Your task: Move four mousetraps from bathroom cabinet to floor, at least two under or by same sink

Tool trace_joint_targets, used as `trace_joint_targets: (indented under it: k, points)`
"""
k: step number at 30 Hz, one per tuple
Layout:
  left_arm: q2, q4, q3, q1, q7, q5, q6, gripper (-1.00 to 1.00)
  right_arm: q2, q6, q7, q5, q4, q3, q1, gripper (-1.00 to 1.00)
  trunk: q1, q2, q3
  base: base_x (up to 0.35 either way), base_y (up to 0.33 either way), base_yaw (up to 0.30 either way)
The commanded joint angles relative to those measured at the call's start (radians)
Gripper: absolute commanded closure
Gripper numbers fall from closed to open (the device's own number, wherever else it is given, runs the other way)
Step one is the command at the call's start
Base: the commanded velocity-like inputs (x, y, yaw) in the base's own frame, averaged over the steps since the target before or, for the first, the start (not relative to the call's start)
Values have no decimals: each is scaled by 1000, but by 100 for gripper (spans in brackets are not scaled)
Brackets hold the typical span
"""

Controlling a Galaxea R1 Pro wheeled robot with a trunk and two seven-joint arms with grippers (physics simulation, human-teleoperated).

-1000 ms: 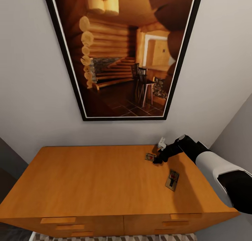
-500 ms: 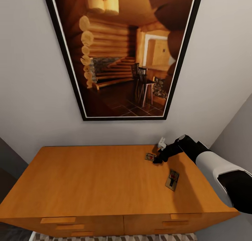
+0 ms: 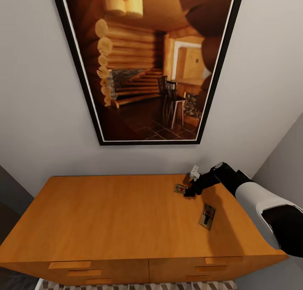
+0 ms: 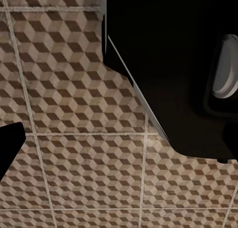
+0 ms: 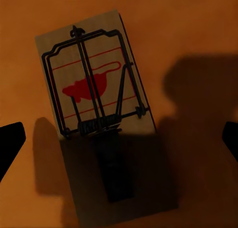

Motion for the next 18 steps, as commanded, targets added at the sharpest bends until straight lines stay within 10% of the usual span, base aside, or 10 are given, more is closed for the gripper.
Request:
trace_joint_targets:
  k: [1,2,3,18]
  points:
    - [0,2,-4,-1,-8,11,-4,-100,0,9,6,9,-2,3,2,-100,1,-1,-2,0,0,0]
    - [0,2,-4,-1,-8,11,-4,-100,0,9,6,9,-1,3,2,-100,1,-1,-2,0,0,0]
    - [0,2,-4,-1,-8,11,-4,-100,0,9,7,9,-1,3,2,100,1,-1,-2,0,0,0]
    - [0,2,-5,-1,-8,11,-4,-100,0,8,7,9,-1,3,3,100,1,-1,-2,0,0,0]
